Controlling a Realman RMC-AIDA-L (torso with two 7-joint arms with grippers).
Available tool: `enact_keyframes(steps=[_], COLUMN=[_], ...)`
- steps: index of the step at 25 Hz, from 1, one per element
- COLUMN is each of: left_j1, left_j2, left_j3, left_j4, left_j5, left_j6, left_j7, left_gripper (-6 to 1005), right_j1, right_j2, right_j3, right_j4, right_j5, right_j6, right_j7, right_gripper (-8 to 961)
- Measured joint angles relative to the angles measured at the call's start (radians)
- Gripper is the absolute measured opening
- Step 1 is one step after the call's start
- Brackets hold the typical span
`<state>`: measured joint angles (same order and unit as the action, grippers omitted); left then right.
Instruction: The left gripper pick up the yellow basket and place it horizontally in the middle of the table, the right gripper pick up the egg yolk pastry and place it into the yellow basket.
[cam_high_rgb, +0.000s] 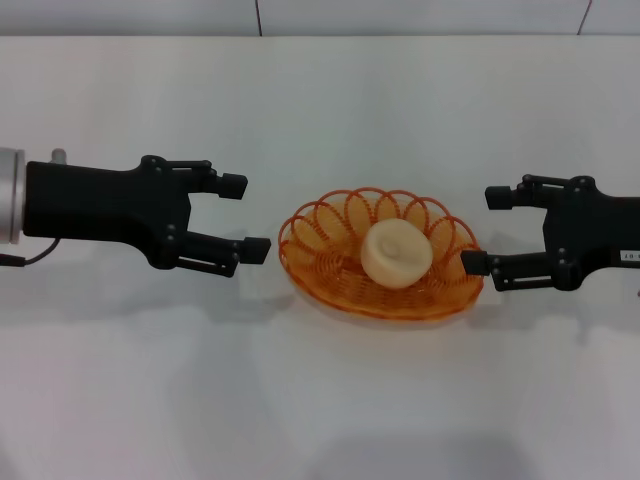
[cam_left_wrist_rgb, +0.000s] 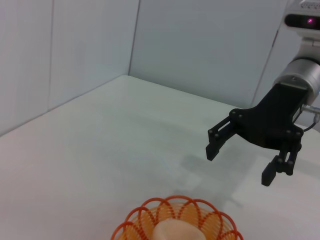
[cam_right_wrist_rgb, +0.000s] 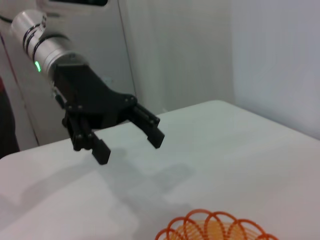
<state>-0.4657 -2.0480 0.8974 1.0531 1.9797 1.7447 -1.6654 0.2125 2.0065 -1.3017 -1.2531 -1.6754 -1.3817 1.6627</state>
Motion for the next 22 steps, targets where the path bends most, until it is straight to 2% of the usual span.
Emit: enact_keyframes(steps=[22], left_j1=[-0.008], left_j2=[-0.006], left_j3=[0.000], left_j4=[-0.009], left_j5=[0.001], left_j6=[0.002], left_j7=[0.030], left_gripper=[887], right_j1=[0.010], right_j2=[0.000], right_j3=[0.003], right_j4=[0.002], right_j5=[-0.032], right_j6=[-0.004], right_j7=[0.004], right_gripper=[860])
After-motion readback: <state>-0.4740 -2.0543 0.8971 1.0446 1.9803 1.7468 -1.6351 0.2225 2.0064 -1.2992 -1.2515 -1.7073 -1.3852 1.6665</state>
